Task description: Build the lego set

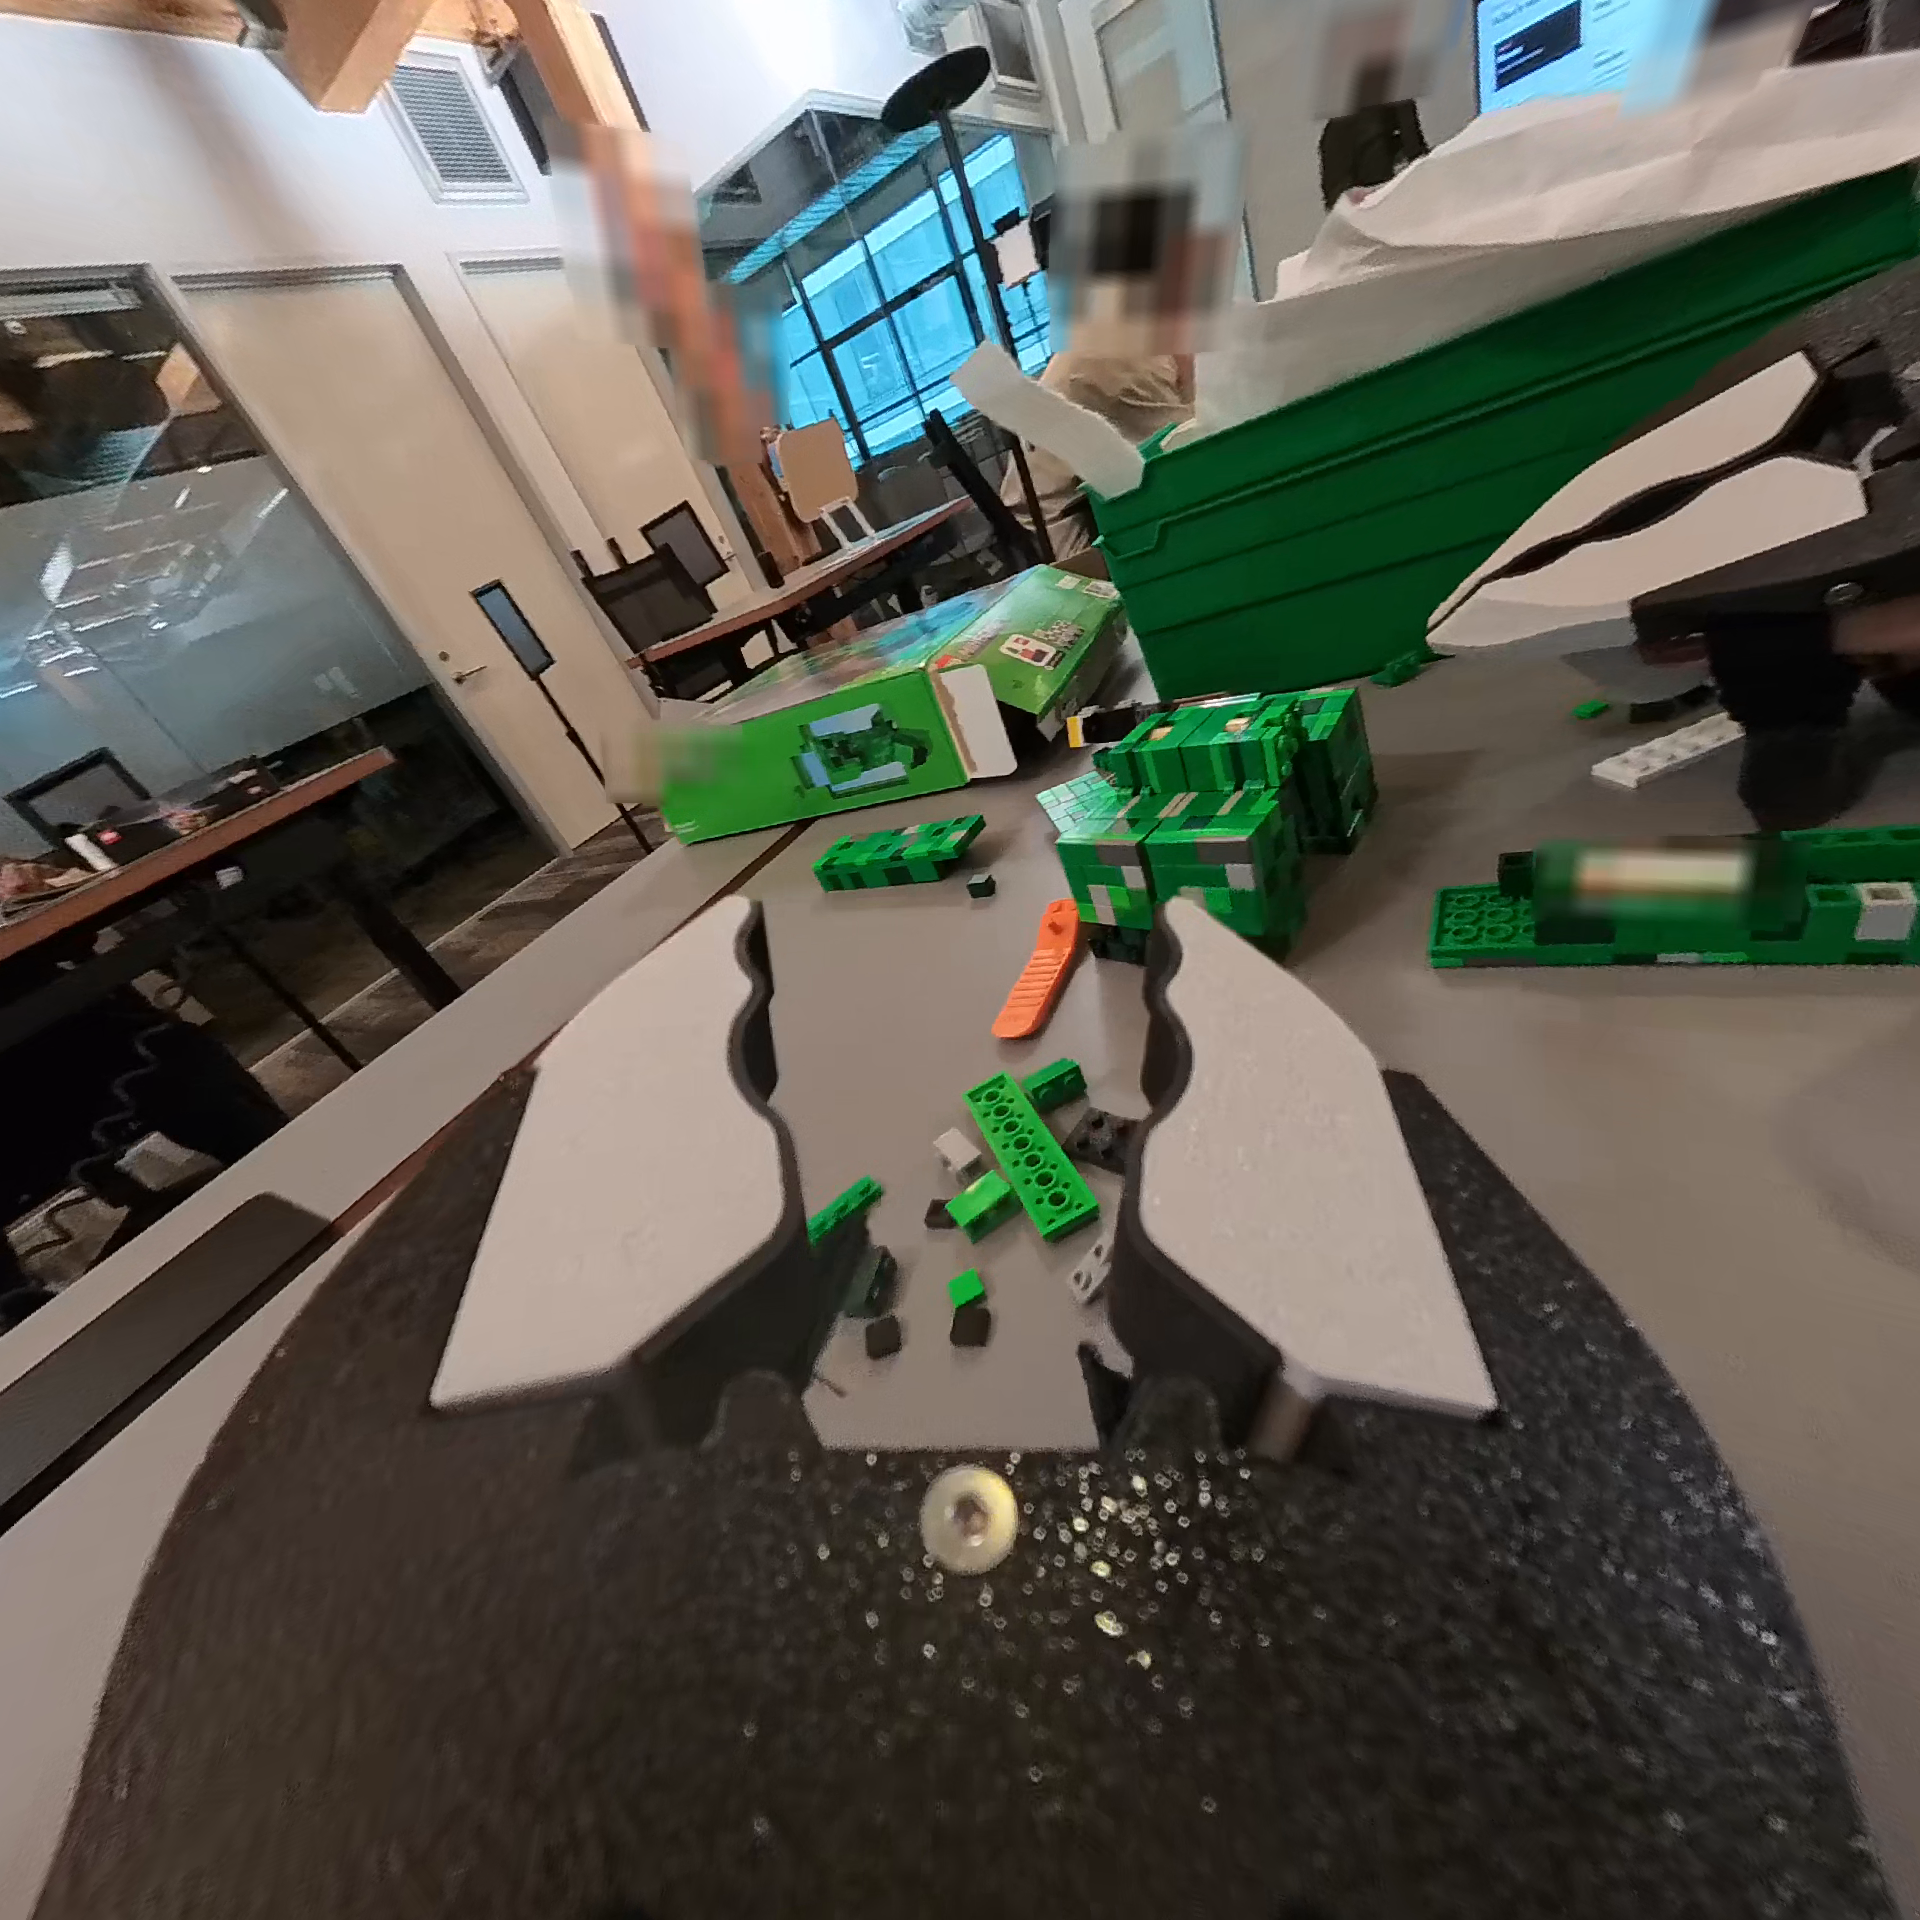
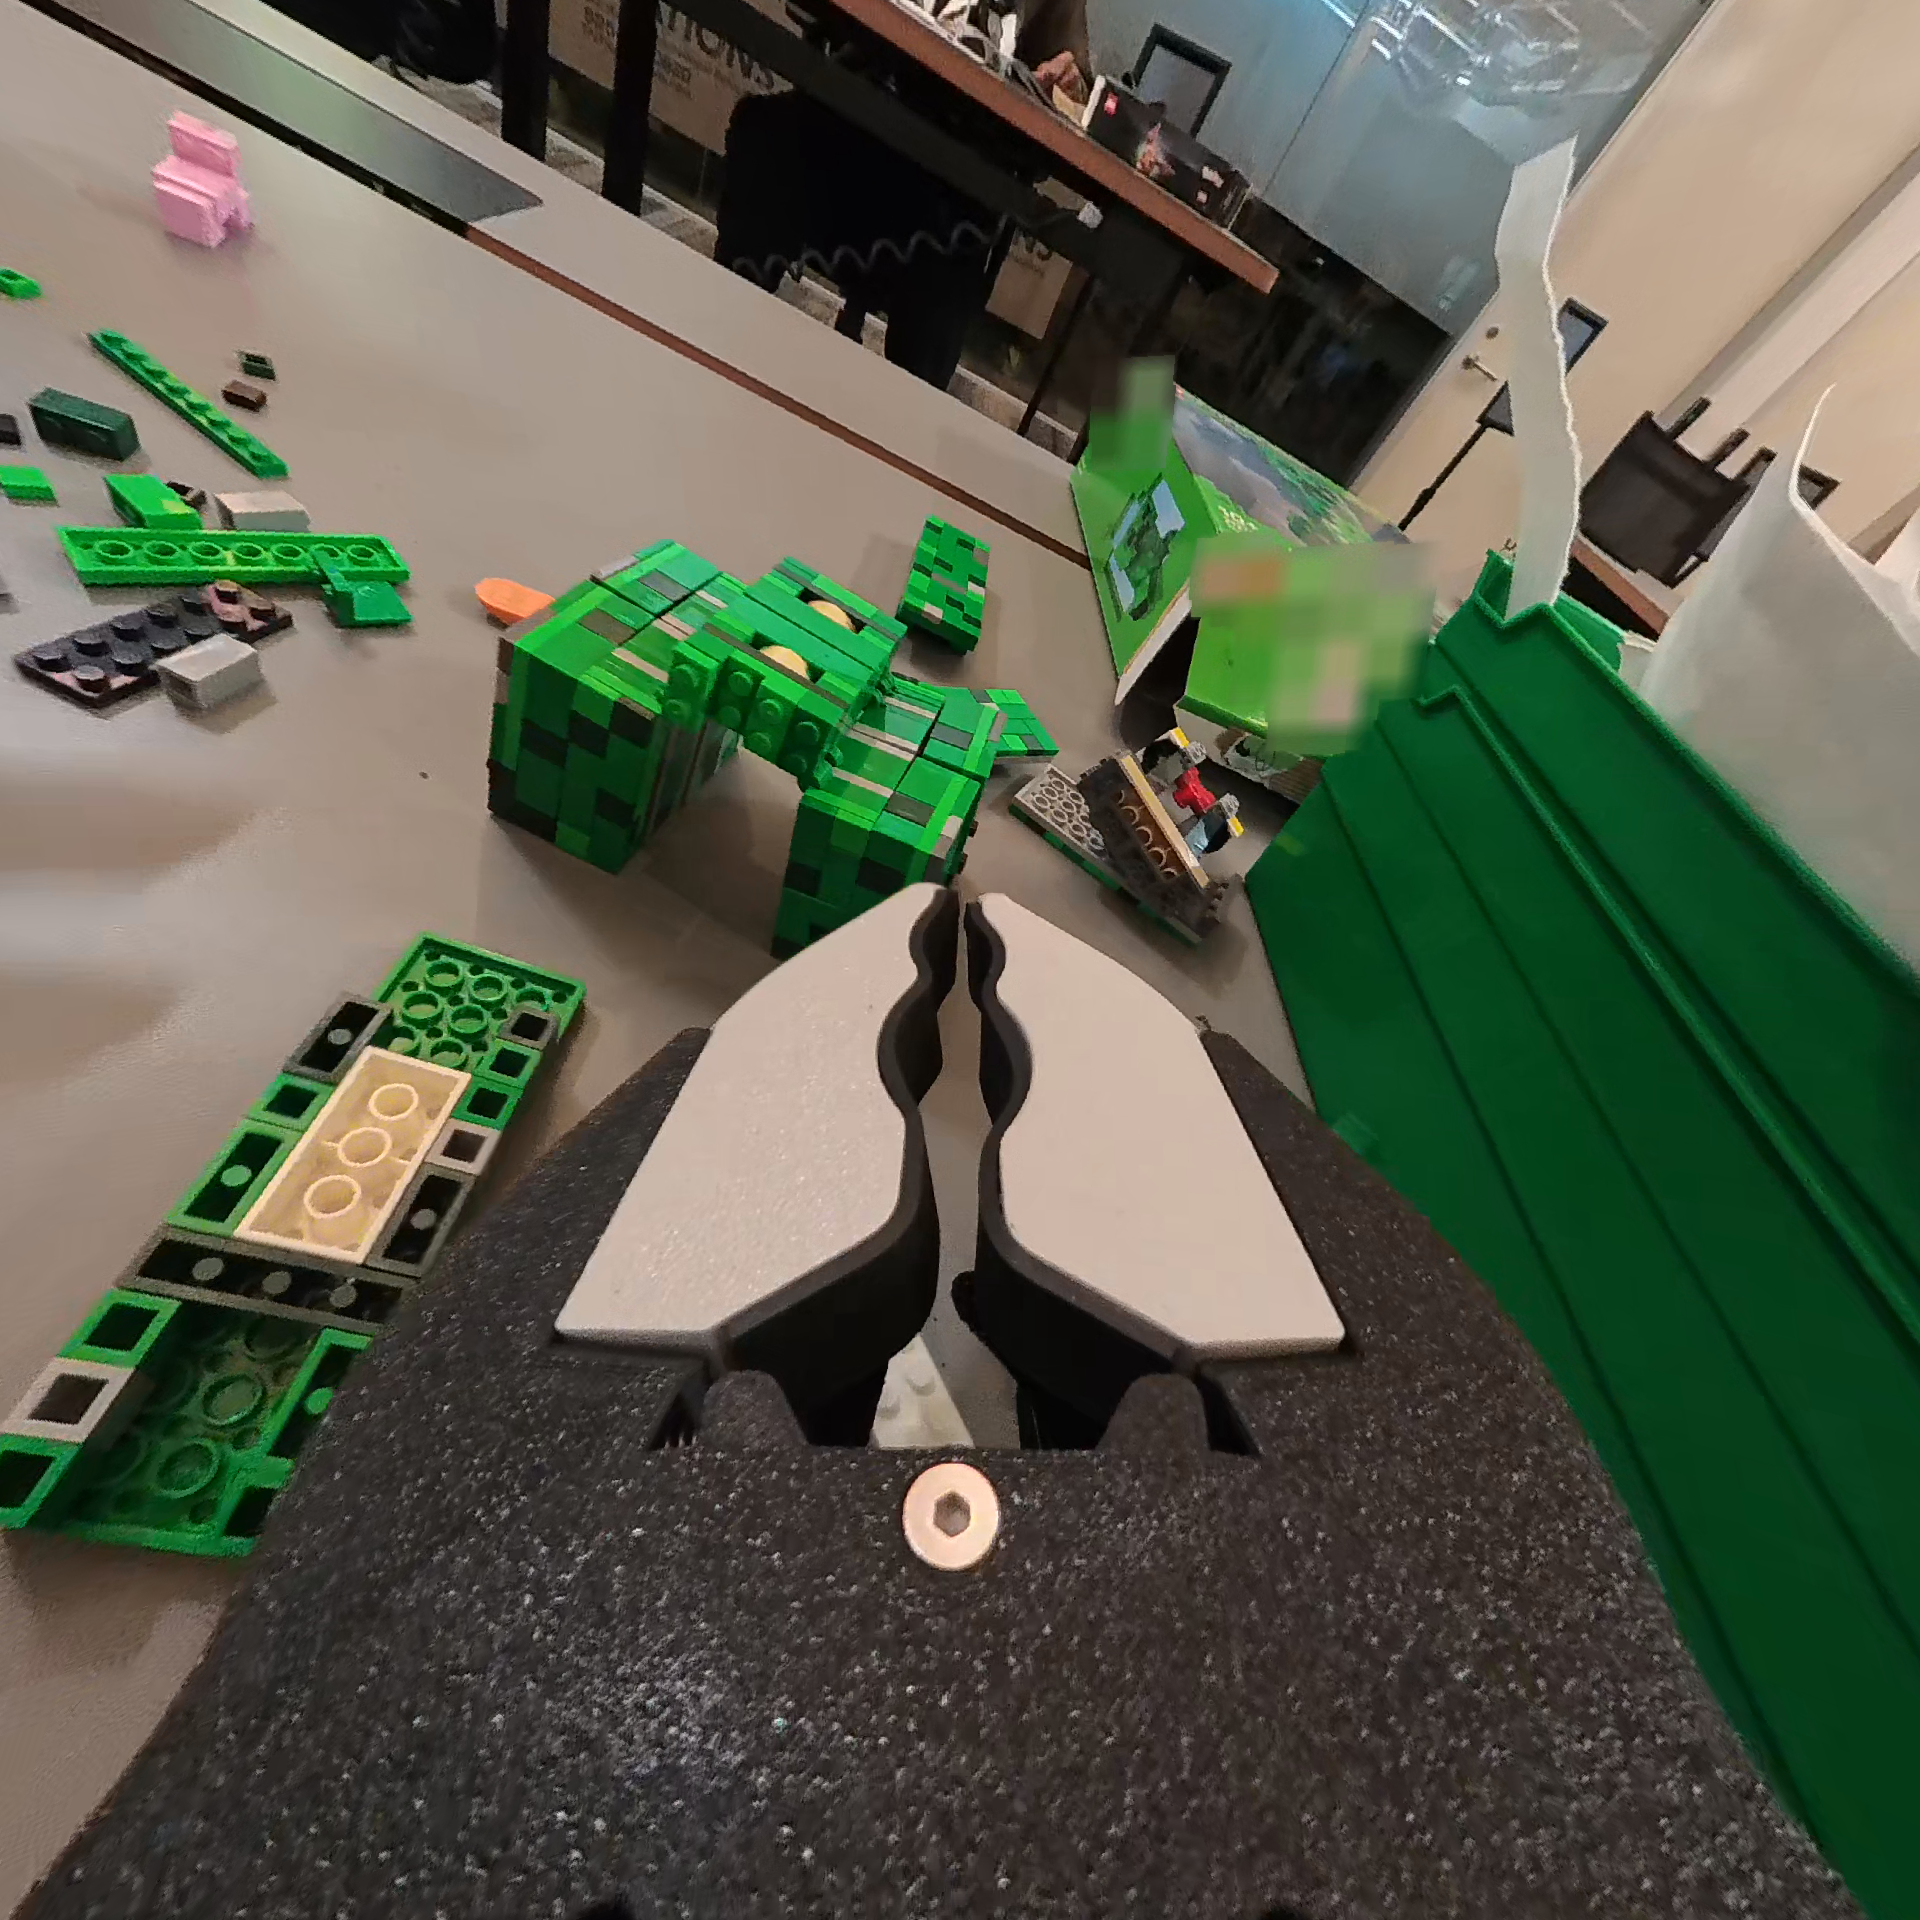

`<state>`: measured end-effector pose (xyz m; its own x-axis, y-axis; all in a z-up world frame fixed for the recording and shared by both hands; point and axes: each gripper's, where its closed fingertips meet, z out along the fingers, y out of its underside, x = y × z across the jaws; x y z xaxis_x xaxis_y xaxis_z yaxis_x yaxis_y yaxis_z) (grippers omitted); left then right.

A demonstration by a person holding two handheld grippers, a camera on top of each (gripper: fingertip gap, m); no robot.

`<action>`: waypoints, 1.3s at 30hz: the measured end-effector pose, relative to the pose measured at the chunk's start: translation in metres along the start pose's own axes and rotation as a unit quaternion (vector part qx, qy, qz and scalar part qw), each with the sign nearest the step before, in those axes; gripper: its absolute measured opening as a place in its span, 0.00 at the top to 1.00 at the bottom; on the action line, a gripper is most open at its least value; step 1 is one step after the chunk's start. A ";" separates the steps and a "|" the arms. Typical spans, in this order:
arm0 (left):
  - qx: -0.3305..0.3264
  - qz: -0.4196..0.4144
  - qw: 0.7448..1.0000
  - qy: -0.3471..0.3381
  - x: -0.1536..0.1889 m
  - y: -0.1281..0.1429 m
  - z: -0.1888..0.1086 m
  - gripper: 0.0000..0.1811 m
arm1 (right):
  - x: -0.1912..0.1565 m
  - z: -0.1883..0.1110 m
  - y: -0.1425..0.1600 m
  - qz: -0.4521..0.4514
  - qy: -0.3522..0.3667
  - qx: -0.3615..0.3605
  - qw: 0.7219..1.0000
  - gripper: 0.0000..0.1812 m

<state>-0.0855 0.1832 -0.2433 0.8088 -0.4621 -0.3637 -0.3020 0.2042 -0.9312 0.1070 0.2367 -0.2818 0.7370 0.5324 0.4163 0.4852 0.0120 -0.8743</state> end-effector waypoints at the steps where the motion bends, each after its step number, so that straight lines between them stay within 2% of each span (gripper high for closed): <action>1: -0.002 0.002 1.000 -0.009 -0.002 0.000 -0.004 0.62 | -0.001 -0.001 -0.001 -0.001 -0.002 0.002 1.000 0.99; 11: -0.012 -0.034 0.998 -0.054 -0.003 -0.002 -0.042 0.62 | -0.009 -0.009 -0.008 -0.003 -0.012 0.026 1.000 0.99; 30: -0.011 -0.056 0.996 -0.062 -0.010 0.000 -0.045 0.61 | -0.009 -0.006 -0.013 0.002 -0.009 0.039 0.999 0.99; 39: 0.001 -0.078 0.995 -0.064 -0.015 -0.002 -0.047 0.60 | -0.010 -0.012 -0.024 0.010 -0.024 0.087 0.996 0.97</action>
<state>-0.1207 0.1494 -0.2373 0.9030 -0.3754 -0.2091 -0.1674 0.1409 -0.9758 0.0932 0.2209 -0.2620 0.7209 0.5738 0.3888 0.3785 0.1441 -0.9143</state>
